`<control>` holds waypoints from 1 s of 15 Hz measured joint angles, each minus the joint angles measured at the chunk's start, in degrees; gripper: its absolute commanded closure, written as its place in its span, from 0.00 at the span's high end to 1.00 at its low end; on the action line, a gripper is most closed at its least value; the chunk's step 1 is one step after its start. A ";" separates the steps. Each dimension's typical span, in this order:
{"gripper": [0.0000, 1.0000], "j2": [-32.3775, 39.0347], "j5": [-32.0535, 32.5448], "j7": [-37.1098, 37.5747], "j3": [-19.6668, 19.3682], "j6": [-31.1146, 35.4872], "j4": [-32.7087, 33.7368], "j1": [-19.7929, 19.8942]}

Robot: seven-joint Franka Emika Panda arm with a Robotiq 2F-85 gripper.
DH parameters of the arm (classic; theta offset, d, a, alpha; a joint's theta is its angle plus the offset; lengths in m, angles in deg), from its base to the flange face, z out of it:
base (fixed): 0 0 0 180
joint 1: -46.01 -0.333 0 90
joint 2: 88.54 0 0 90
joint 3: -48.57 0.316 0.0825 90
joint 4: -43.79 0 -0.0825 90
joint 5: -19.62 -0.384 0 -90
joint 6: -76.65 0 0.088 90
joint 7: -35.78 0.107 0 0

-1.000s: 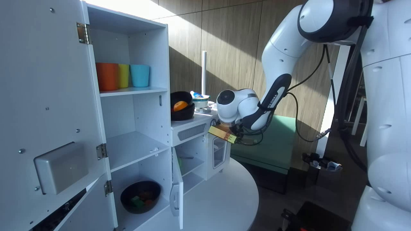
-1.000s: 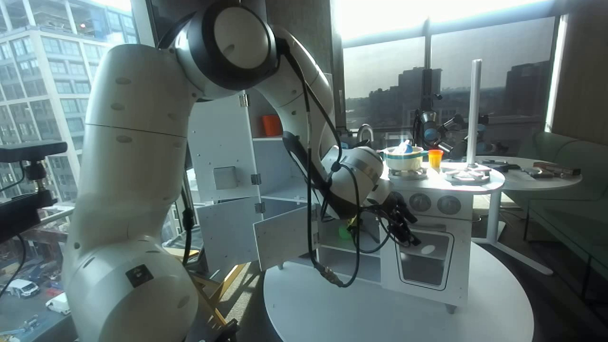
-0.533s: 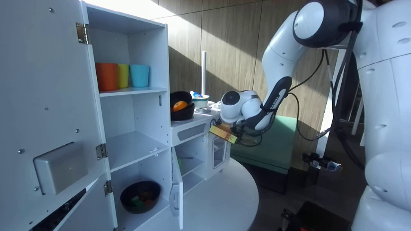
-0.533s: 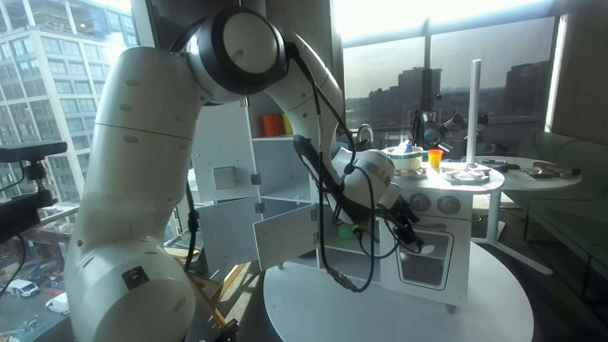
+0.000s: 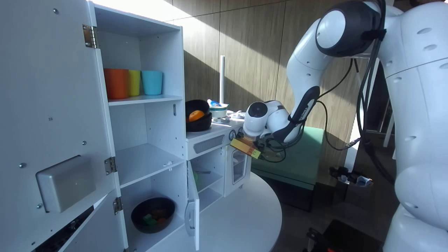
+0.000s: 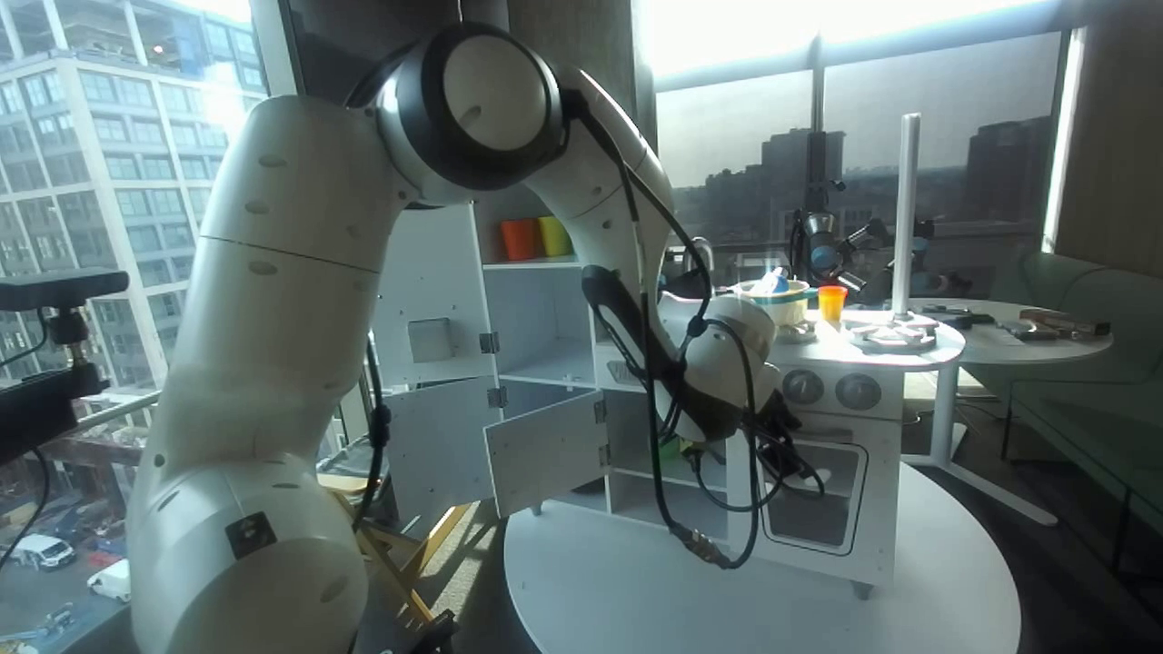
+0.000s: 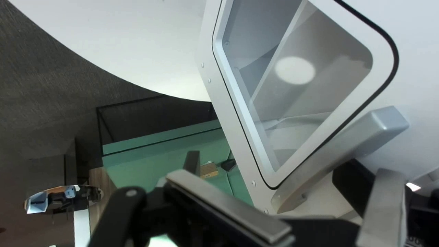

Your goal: Open the cabinet doors and the oven door.

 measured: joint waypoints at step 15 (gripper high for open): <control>1.00 -4.43 -25.71 -31.46 4.01 -21.75 -2.60 -3.19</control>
